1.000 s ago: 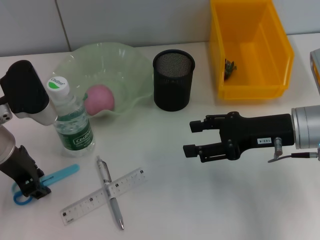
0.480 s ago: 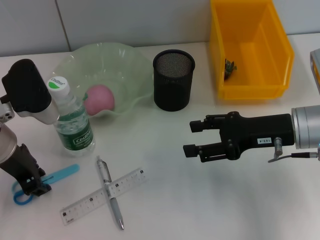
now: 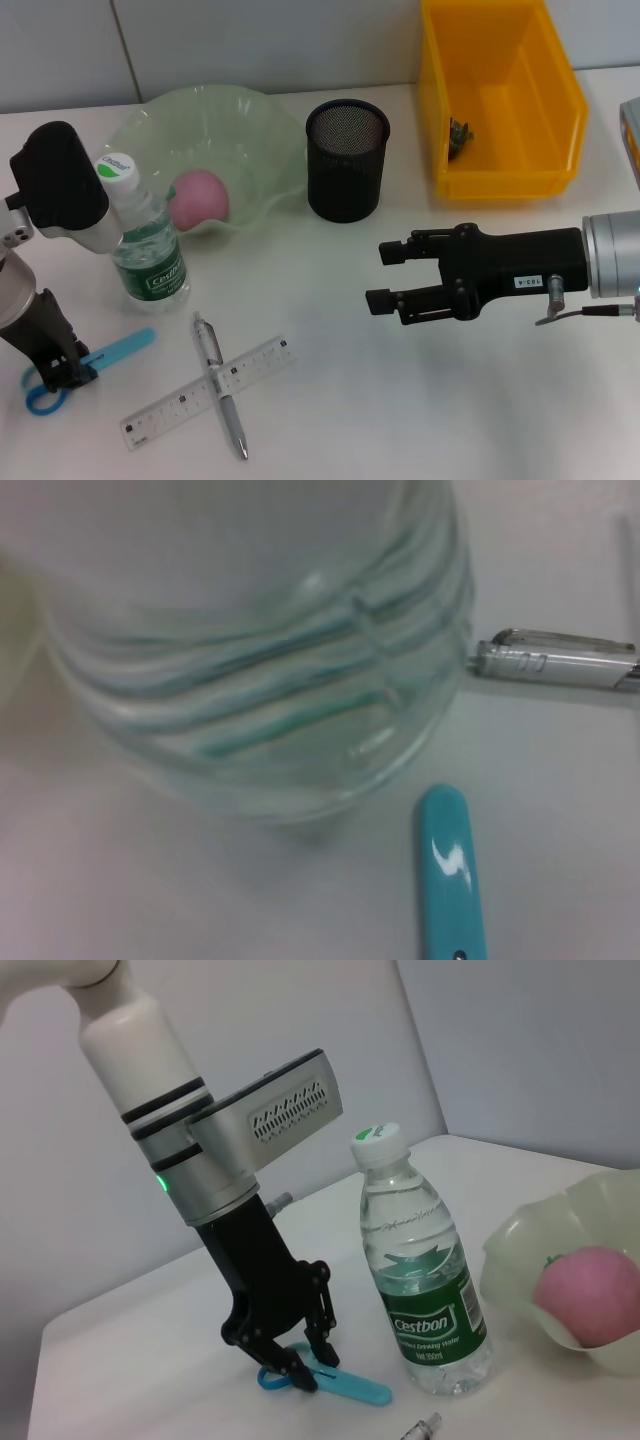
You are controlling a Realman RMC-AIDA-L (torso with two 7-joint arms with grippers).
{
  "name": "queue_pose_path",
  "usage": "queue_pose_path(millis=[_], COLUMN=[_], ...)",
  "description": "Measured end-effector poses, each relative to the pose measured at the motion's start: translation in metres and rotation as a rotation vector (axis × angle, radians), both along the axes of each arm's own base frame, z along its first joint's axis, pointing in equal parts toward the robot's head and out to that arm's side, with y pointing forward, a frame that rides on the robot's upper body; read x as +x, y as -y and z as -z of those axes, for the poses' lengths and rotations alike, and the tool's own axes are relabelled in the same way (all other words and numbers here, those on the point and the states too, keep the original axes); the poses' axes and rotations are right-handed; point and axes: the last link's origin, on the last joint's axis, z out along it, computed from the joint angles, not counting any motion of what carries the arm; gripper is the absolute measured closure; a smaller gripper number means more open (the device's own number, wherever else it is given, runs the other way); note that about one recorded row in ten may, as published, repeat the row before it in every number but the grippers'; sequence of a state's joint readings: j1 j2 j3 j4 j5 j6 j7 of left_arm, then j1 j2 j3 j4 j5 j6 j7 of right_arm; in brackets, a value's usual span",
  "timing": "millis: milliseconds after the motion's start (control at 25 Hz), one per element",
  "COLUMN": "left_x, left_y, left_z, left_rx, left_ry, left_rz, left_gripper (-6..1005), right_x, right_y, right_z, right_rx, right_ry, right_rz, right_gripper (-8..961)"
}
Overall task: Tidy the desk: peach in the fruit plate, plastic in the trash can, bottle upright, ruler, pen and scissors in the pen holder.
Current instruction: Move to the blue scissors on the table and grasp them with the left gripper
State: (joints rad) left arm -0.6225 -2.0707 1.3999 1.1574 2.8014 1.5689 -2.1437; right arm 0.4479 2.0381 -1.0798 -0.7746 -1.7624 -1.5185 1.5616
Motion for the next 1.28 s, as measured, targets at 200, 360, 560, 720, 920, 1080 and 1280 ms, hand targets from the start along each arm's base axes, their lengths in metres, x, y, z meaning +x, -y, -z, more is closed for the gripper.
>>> queue_pose_path(millis=[200,360,560,720,920,1080,1280], left_x=[0.0005,0.0008,0.0018,0.0029,0.0036,0.0032,0.0029], left_y=[0.0,0.0,-0.0001,-0.0013,-0.0019,-0.0021,-0.0026], left_z=[0.0002,0.0001,-0.0004,-0.0011,-0.0009,-0.0014,-0.002], left_rx=[-0.001,-0.003,-0.003,0.002,0.0,0.001,0.003], left_ry=[-0.001,-0.003,-0.003,-0.004,-0.005,-0.011,-0.019], left_rz=[-0.001,-0.002,-0.005,-0.003,-0.002,-0.002,-0.001], left_gripper=[751,749,746,744,689,674,674], right_x=[-0.0001,-0.0002,-0.0002,-0.0004,-0.0005,-0.0003,-0.0002], right_y=[0.0001,0.0003,0.0006,0.0005,0.0007,0.0011,0.0012], right_z=[0.0001,0.0002,0.0002,0.0002,0.0,-0.0001,-0.0001], right_rx=[-0.001,-0.002,-0.003,-0.004,-0.004,-0.004,-0.004], right_ry=[-0.001,-0.001,-0.002,-0.002,-0.004,-0.005,-0.006], right_rz=[0.0,0.0,0.0,-0.001,-0.001,0.0,0.0], right_gripper=[178,177,178,178,177,177,178])
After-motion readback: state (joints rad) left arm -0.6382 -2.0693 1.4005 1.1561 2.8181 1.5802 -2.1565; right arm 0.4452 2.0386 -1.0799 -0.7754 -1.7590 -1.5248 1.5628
